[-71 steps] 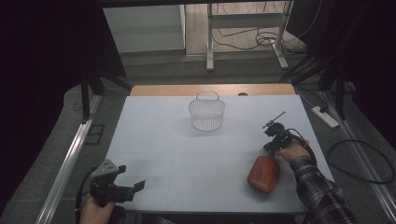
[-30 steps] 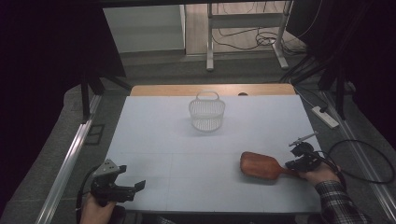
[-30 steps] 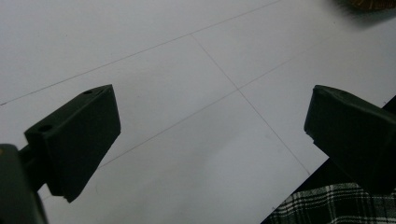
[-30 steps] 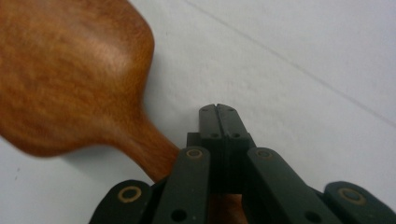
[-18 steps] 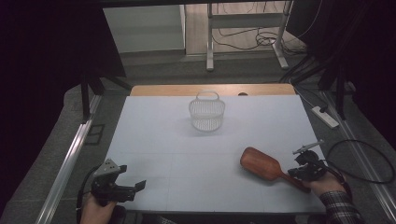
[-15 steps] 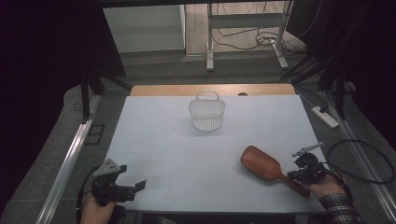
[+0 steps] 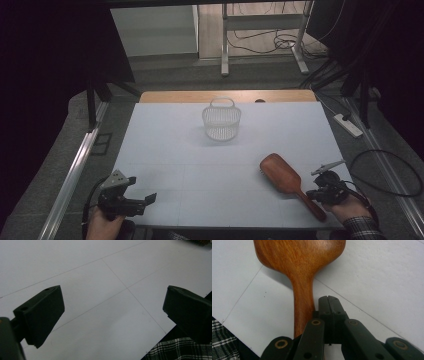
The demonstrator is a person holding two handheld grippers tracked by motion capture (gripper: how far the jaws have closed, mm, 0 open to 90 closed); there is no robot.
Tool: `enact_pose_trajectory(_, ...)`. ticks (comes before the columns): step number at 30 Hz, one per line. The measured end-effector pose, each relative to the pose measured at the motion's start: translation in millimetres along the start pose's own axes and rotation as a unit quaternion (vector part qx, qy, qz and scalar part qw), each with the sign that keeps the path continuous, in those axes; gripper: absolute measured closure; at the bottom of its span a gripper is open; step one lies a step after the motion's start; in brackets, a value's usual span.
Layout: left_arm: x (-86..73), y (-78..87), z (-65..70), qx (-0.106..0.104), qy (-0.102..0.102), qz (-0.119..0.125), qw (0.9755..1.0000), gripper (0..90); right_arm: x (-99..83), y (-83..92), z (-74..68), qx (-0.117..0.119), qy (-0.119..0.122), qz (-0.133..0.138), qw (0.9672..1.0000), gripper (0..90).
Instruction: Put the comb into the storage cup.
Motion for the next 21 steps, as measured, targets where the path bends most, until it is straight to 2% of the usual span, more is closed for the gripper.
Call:
enact_pose_trajectory(4,0.1,0.0,0.1,0.0,-0.002,-0.001,1.0,3.6,-0.2,1.0,0.8,-0.003,-0.001,-0.002,1.0,89.8)
enact_pose_trajectory(8,0.1,0.1,-0.1,0.0,-0.001,-0.001,1.0,3.6,-1.9,10.0,2.7,-0.015,-0.01,0.02,0.9996,87.9)
enact_pose_trajectory(9,0.1,0.1,-0.1,0.0,-0.001,-0.001,1.0,3.6,-3.9,15.6,4.0,-0.018,-0.019,0.031,0.9992,82.1)
enact_pose_trajectory(12,0.1,0.0,-0.2,0.0,-0.002,-0.002,1.0,3.6,-6.2,19.4,4.4,-0.018,-0.028,0.037,0.9987,77.2)
enact_pose_trajectory(14,0.4,-0.3,0.1,0.001,-0.002,-0.001,1.0,3.6,-8.3,23.3,3.7,-0.01,-0.038,0.048,0.9981,68.7)
enact_pose_trajectory(15,0.4,-0.3,0.1,0.001,-0.002,-0.001,1.0,3.6,-8.3,23.3,3.7,-0.01,-0.038,0.048,0.9981,68.7)
enact_pose_trajectory(16,0.5,-0.4,0.1,0.001,-0.002,-0.001,1.0,3.6,-8.6,24.9,1.2,-0.011,-0.036,0.052,0.998,57.9)
enact_pose_trajectory(17,0.5,-0.5,0.2,0.001,-0.002,-0.001,1.0,3.6,-8.6,24.9,1.2,-0.011,-0.036,0.052,0.998,57.9)
enact_pose_trajectory(20,0.7,-0.6,0.1,0.001,-0.002,-0.002,1.0,3.7,-6.8,25.6,-4.8,-0.018,-0.029,0.052,0.9981,45.7)
enact_pose_trajectory(21,0.7,-0.6,0.1,0.001,-0.002,-0.002,1.0,3.7,-6.8,25.6,-4.8,-0.018,-0.029,0.052,0.9981,45.7)
Point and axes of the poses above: each handheld gripper's, and its own axes: y roughly backward along the jaws, x roughly out of its top, z roughly to its right, the point moved 2 cm from there along -y, roughly forward along the jaws, and after that the axes turned 11 degrees about -z, right-handed, at the moved point
